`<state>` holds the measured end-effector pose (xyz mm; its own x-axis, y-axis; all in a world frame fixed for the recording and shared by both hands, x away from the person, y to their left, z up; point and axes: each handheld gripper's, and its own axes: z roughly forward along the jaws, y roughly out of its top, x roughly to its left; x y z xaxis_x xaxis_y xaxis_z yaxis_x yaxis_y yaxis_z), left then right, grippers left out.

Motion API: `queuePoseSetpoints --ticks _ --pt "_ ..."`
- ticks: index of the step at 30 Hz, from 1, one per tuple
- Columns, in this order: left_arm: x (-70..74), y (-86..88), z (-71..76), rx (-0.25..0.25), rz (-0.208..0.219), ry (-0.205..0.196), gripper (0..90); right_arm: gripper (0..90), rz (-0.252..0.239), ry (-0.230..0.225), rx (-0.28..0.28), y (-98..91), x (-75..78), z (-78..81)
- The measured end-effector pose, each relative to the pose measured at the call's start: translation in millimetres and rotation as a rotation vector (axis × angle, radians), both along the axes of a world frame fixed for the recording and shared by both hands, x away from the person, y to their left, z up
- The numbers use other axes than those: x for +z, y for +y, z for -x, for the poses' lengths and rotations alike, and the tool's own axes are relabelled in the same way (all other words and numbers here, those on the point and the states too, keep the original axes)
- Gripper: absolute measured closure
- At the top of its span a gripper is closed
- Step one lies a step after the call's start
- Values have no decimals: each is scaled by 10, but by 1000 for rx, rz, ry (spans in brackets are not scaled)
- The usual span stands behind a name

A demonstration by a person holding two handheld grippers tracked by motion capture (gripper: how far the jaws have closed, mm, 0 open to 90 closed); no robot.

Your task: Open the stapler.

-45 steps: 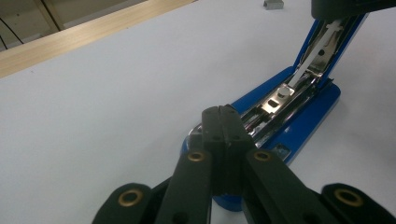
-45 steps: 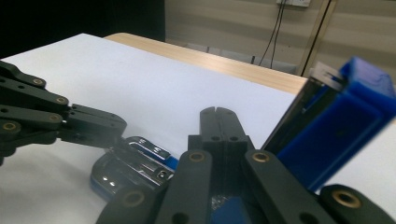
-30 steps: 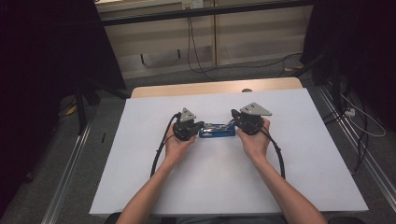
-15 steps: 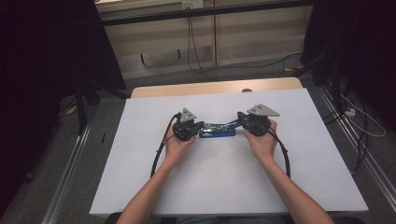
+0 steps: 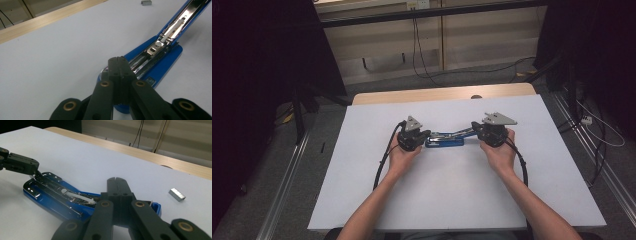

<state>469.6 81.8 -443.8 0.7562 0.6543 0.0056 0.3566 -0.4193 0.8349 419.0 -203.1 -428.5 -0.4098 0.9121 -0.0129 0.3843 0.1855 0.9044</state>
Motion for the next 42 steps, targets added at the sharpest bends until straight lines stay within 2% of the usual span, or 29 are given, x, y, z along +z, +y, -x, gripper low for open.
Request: queuePoseSetpoints --ticks 4,13,24,26,33,36,42 --pt "1 -2 0 2 1 3 900 900 31 -7 14 -18 -17 13" --pt "3 -1 -5 0 2 3 900 900 40 8 0 -122 -79 41" --pt "1 1 -7 4 13 13 900 900 58 13 2 -163 -136 64" --pt "0 9 -16 3 21 23 900 900 55 14 -2 -171 -148 65" --pt "11 6 -12 3 17 14 900 900 52 14 0 -167 -152 60" --pt "34 20 -13 -9 41 2 900 900 45 18 -1 -178 -153 60" --pt "39 27 -13 -9 47 10 900 900 24 27 4 -211 -160 55"
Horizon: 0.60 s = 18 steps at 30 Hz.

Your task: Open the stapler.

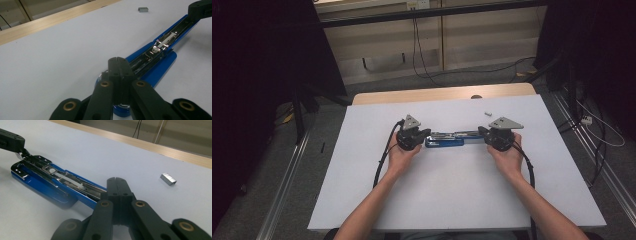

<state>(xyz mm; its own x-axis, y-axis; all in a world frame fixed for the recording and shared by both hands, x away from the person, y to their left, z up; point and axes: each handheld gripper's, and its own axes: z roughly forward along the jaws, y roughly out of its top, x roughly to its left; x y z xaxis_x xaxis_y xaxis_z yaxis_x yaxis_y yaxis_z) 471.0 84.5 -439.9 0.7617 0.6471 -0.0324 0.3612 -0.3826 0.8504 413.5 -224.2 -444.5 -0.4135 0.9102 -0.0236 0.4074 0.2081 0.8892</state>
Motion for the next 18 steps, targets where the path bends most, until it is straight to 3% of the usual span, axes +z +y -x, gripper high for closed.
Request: queuePoseSetpoints --ticks 5,7,11,18 --pt "5 3 4 4 11 2 900 900 -16 7 2 -15 -2 0" --pt "9 14 2 1 20 3 897 861 -25 17 4 -19 -12 -4" --pt "26 4 23 -4 18 0 836 853 -38 11 14 -23 -8 -4" --pt "102 29 53 9 59 -12 736 800 -64 -11 33 -42 22 0"
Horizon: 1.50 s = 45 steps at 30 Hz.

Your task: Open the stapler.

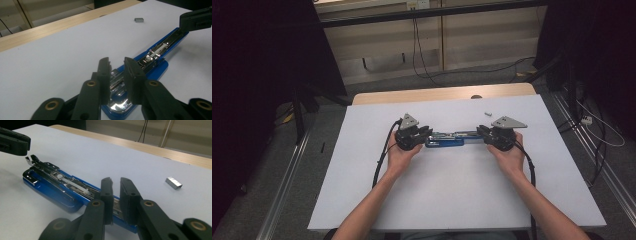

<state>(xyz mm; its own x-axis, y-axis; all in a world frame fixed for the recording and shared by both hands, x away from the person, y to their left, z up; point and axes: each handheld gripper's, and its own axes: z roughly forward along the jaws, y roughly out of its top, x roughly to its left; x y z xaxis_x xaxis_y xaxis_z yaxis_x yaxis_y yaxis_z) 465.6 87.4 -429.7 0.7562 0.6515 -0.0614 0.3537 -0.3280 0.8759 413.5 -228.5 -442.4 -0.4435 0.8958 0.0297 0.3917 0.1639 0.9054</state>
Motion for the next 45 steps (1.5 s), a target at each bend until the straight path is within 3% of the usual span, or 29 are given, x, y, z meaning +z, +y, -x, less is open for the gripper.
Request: queuePoseSetpoints --ticks 3,5,8,13,19,22,32,39,42,45 --pt "0 19 6 16 10 2 684 731 -1 -7 3 3 17 -3" --pt "8 33 12 30 0 -6 622 595 4 -9 -2 13 28 -8" --pt "23 48 16 40 8 -5 571 485 4 -1 -5 24 30 -16" --pt "31 72 26 67 13 -1 398 336 17 5 -24 27 30 -31" --pt "-10 89 12 94 -24 20 192 188 14 -3 -32 16 43 -52" --pt "-3 111 20 96 -22 20 107 44 -8 -6 -81 26 34 -64" --pt "18 209 108 71 9 12 48 46 -33 -17 -65 40 43 -60" --pt "32 290 189 64 1 3 53 46 -44 3 -67 -3 62 -39" --pt "39 322 212 66 5 -12 52 48 -19 14 -85 -20 80 -21" --pt "32 309 229 78 8 -6 53 48 -37 30 -84 -43 73 -26"
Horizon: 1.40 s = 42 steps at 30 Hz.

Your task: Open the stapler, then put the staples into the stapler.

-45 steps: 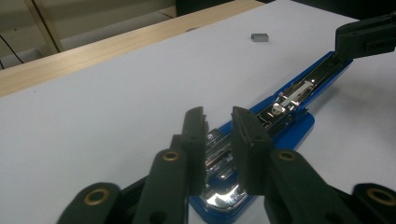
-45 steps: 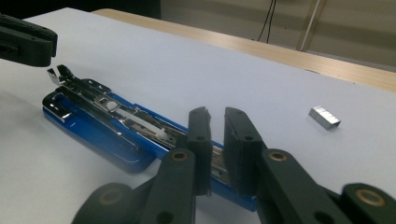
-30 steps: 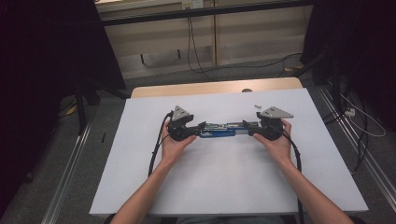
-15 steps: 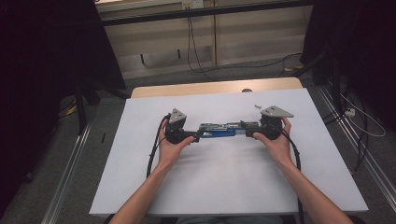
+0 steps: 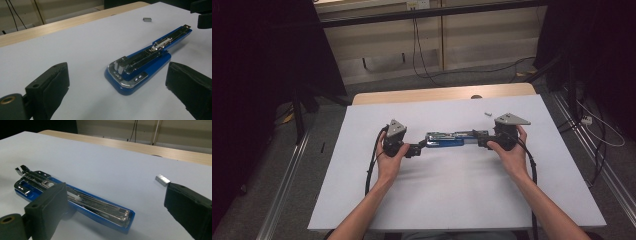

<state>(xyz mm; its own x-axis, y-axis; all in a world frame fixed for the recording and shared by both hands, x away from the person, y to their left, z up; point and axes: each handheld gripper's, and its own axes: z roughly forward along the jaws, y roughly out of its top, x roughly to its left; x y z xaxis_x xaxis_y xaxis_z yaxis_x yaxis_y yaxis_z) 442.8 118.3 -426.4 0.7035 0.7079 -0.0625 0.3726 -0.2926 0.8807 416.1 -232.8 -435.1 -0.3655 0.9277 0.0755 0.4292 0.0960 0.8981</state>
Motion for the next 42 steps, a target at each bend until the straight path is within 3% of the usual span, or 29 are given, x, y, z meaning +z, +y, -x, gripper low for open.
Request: queuePoseSetpoints --ticks 5,11,15,17,20,22,25,27,29,30,38,42 --pt "20 32 85 -5 -22 -5 53 55 3 -1 22 16 5 -27" --pt "36 172 171 17 -11 -18 50 53 18 9 52 -8 106 -46" --pt "31 249 251 1 -13 -14 49 54 6 18 54 -53 126 -53" --pt "23 305 301 8 1 -4 48 58 -20 40 53 -81 146 -52" --pt "9 372 364 26 -17 10 48 59 -12 69 70 -105 160 -58" --pt "4 421 430 44 -22 6 48 59 -12 77 79 -111 155 -71" --pt "29 493 525 29 -5 -18 49 55 -2 84 96 -115 163 -112" --pt "38 551 610 31 10 -25 49 55 10 112 109 -115 181 -134" --pt "36 592 677 42 14 -24 48 53 8 99 108 -113 187 -142" --pt "41 620 714 42 -7 -35 47 53 16 93 108 -112 188 -152" --pt "55 776 1008 38 -12 -55 46 53 13 160 162 -123 231 -272" --pt "54 862 1087 56 -7 -52 46 53 26 146 159 -147 246 -316"
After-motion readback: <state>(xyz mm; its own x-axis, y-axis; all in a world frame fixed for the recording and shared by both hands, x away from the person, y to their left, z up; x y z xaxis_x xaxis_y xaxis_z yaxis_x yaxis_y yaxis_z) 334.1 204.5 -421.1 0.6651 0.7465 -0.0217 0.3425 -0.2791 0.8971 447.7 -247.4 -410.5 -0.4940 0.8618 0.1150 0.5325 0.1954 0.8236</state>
